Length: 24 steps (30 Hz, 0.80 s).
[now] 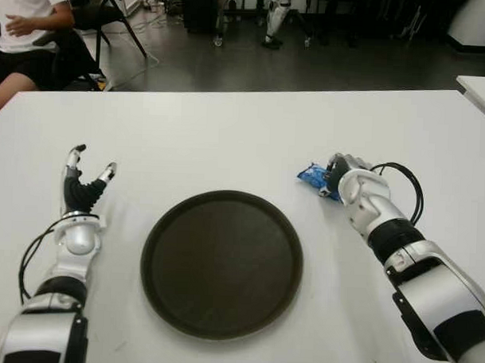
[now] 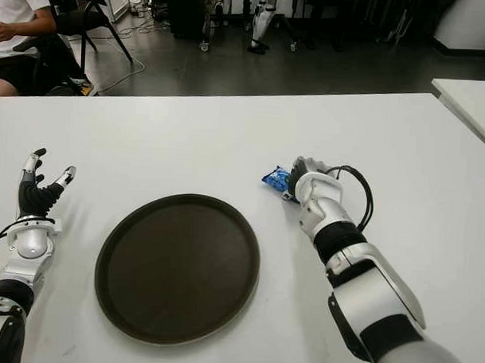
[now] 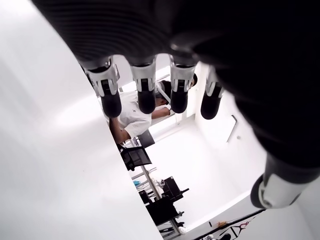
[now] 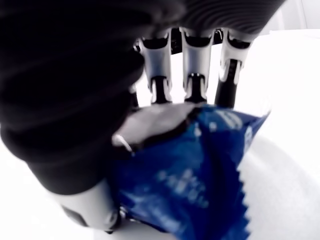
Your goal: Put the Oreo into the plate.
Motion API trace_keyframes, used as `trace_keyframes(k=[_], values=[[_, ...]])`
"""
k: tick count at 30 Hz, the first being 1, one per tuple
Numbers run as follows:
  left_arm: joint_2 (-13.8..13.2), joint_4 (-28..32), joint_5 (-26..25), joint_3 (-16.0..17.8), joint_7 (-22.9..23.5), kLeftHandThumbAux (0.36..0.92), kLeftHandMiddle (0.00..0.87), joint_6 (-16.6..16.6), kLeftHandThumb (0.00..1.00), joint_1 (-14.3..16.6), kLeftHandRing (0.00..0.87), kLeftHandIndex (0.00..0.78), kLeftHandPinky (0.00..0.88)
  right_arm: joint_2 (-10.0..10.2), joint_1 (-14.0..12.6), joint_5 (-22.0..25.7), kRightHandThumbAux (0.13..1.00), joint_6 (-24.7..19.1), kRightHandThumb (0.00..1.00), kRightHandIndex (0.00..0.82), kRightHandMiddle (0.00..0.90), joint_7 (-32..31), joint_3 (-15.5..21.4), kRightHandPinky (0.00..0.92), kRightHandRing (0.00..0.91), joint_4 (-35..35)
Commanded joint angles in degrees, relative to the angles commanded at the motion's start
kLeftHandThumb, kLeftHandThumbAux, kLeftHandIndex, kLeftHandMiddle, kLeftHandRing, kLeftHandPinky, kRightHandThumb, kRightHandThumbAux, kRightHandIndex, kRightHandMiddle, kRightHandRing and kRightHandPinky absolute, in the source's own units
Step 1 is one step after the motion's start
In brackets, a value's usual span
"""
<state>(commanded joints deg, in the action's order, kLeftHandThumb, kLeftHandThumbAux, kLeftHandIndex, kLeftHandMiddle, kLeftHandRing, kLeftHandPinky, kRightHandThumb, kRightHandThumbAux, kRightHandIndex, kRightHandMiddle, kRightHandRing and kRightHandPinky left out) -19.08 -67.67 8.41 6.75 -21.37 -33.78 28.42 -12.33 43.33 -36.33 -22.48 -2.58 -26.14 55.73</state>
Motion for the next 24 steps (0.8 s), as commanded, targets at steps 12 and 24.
trace_keyframes(k=[12,24], values=[[0.3,0.2,-0.9,0.5,0.8,0.638,0.0,0.3,0.0,0.1,0.0,0.0,0.0,1.0,-0.6,3.1,0.866,2.3,0.282,0.631,0.754,5.5,3.5,0.707,0.736,1.2],[0.3,0.2,-1.4,0.9,1.0,0.642,0.001,0.4,0.0,0.0,0.0,0.0,0.0,1.4,-0.9,6.2,0.812,4.7,0.391,0.621,0.764,8.6,5.9,0.73,0.756,2.2]])
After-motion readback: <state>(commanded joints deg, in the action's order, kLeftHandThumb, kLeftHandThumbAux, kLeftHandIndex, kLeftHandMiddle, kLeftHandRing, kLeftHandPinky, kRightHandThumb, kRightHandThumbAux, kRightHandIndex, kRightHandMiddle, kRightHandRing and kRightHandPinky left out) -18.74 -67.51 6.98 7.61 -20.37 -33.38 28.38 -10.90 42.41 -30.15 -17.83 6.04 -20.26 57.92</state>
